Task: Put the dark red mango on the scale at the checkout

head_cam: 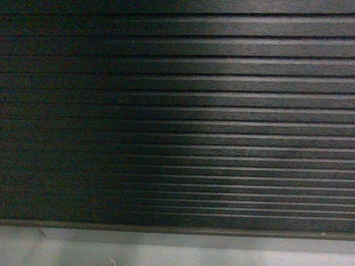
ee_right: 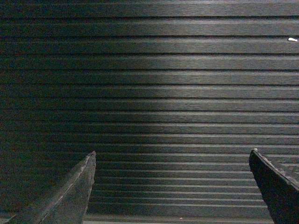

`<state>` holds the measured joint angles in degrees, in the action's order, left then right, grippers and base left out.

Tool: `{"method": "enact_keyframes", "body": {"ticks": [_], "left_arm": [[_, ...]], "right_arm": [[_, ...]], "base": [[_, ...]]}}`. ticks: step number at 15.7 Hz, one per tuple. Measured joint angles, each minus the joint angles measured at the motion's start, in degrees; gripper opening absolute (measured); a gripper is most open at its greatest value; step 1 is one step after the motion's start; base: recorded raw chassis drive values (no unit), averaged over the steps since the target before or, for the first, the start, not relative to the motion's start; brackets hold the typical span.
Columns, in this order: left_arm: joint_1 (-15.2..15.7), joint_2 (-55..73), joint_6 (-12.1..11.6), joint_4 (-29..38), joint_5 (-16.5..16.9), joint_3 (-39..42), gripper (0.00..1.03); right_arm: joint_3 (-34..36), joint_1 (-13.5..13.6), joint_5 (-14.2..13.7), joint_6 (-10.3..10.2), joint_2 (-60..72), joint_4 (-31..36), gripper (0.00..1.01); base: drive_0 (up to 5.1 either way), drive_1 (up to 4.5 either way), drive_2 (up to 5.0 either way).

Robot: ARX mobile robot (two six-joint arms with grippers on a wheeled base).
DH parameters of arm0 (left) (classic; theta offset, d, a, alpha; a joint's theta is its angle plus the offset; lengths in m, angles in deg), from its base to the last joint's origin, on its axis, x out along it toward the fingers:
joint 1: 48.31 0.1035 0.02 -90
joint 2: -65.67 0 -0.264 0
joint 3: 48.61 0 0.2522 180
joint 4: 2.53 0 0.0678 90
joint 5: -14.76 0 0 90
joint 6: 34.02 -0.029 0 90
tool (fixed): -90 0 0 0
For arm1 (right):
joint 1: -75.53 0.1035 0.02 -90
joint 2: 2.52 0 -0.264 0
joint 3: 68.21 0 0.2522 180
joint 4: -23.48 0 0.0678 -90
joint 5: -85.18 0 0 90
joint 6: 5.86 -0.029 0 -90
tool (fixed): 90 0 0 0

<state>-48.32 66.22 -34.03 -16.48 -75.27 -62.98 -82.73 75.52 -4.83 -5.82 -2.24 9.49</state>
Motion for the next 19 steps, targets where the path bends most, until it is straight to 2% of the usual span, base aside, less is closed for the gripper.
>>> {"method": "enact_keyframes", "body": {"ticks": [19], "left_arm": [[0.0, 0.0, 0.0, 0.0, 0.0, 0.0, 0.98]], "right_arm": [[0.0, 0.0, 0.0, 0.0, 0.0, 0.0, 0.98]], "base": [[0.0, 0.00, 0.0]]}}
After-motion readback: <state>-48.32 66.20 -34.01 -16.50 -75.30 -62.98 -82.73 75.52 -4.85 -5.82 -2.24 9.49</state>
